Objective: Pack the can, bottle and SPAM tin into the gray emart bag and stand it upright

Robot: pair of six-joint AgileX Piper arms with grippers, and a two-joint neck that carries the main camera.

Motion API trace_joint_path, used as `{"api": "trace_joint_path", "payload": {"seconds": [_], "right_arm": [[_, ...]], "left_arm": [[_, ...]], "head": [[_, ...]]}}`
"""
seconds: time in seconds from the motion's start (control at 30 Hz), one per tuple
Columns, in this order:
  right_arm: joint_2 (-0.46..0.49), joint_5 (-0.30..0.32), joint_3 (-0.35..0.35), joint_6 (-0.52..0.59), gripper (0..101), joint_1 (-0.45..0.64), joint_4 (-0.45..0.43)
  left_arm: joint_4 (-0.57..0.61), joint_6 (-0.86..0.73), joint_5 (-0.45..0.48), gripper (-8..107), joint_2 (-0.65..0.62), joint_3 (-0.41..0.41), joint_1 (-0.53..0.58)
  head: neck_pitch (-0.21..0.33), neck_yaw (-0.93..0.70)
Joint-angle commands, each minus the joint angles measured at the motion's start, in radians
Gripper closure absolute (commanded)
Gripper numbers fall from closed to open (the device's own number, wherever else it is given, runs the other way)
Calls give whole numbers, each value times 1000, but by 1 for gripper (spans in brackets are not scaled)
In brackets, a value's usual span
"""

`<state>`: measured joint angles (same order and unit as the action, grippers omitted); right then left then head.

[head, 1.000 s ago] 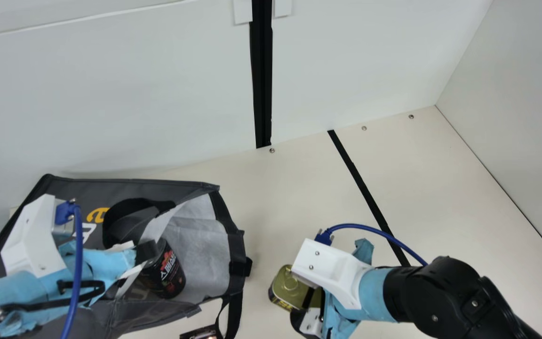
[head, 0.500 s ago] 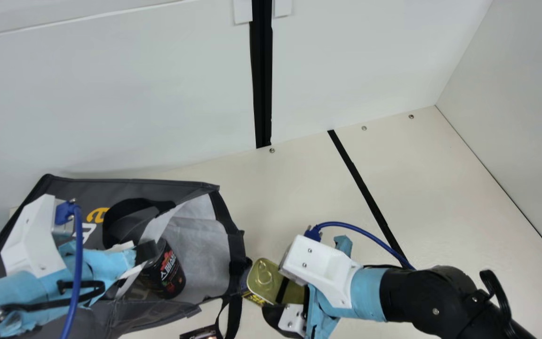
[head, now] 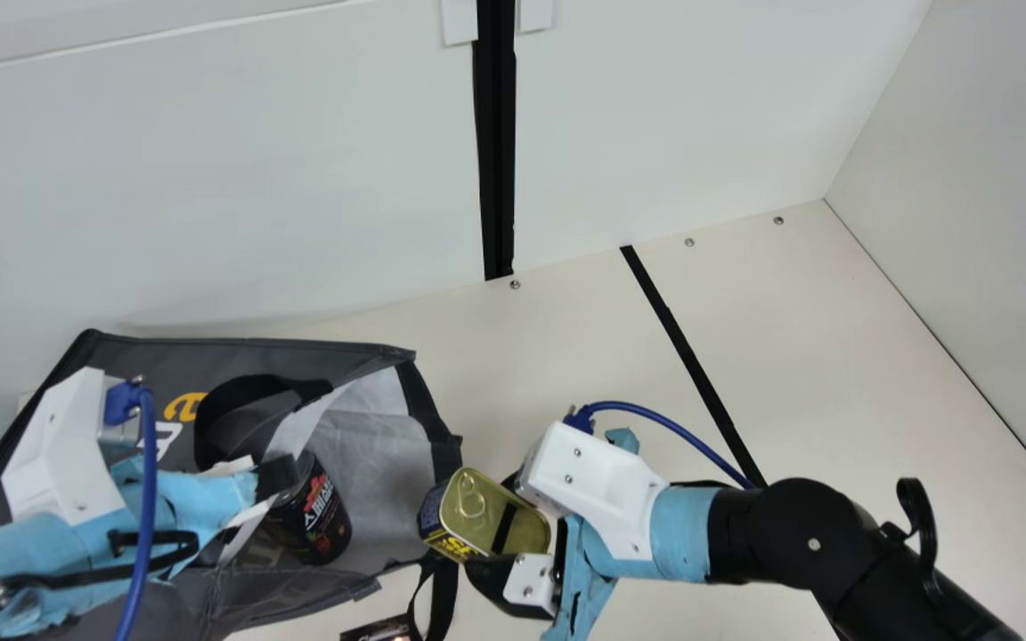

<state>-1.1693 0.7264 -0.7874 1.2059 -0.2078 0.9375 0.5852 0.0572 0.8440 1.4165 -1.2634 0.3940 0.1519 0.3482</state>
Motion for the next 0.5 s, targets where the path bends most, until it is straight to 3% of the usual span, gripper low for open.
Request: {"api": "trace_joint_path", "payload": {"seconds": [0.0, 0.47], "right_arm": [[-12, 10, -4, 35, 101, 2, 33], [-132, -9, -58, 156, 101, -35, 150]], "left_arm": [[0, 0, 0, 107, 0, 0, 0], [0, 0, 0, 107, 0, 0, 0]], "head": [[23, 1], [23, 1]]}}
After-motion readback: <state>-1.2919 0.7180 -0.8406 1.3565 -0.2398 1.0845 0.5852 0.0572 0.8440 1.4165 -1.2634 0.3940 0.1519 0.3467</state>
